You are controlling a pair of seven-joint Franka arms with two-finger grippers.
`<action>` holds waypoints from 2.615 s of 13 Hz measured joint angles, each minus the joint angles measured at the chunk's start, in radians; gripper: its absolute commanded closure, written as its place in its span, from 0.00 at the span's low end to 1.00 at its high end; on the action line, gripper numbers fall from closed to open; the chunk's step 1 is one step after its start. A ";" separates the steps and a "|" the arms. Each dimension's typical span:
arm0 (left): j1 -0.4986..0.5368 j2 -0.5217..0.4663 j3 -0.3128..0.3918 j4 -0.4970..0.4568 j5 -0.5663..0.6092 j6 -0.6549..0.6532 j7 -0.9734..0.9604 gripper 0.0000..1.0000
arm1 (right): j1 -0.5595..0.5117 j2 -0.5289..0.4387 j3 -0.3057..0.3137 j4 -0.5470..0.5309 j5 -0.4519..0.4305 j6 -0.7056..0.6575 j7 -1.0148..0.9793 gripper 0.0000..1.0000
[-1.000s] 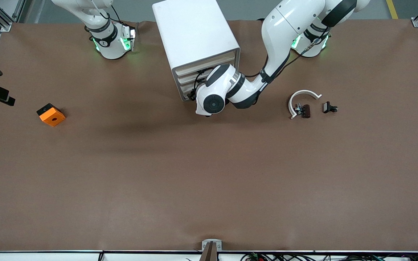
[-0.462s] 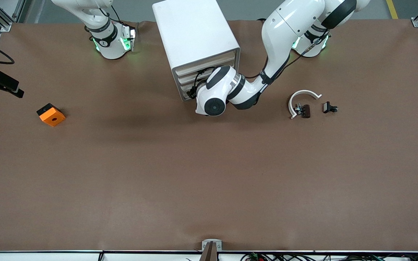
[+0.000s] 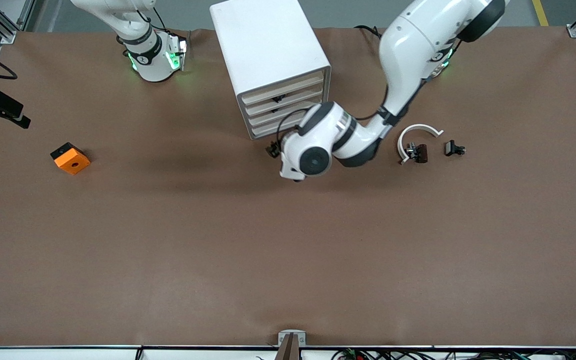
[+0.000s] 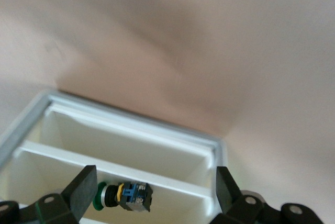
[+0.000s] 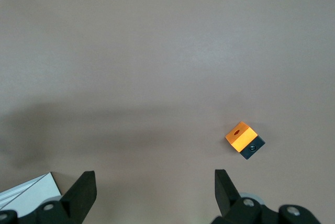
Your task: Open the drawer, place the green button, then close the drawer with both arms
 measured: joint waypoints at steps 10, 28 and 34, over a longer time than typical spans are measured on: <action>0.389 -0.274 -0.001 0.042 0.165 -0.107 0.350 0.00 | 0.000 0.000 -0.004 -0.008 -0.004 -0.016 0.062 0.00; 0.427 -0.944 0.349 -0.420 0.266 -0.243 1.235 0.00 | 0.001 -0.033 -0.002 -0.049 -0.004 0.036 0.062 0.00; 0.426 -0.940 0.347 -0.355 0.266 -0.241 1.234 0.00 | 0.001 -0.033 -0.002 -0.049 -0.015 0.050 0.062 0.00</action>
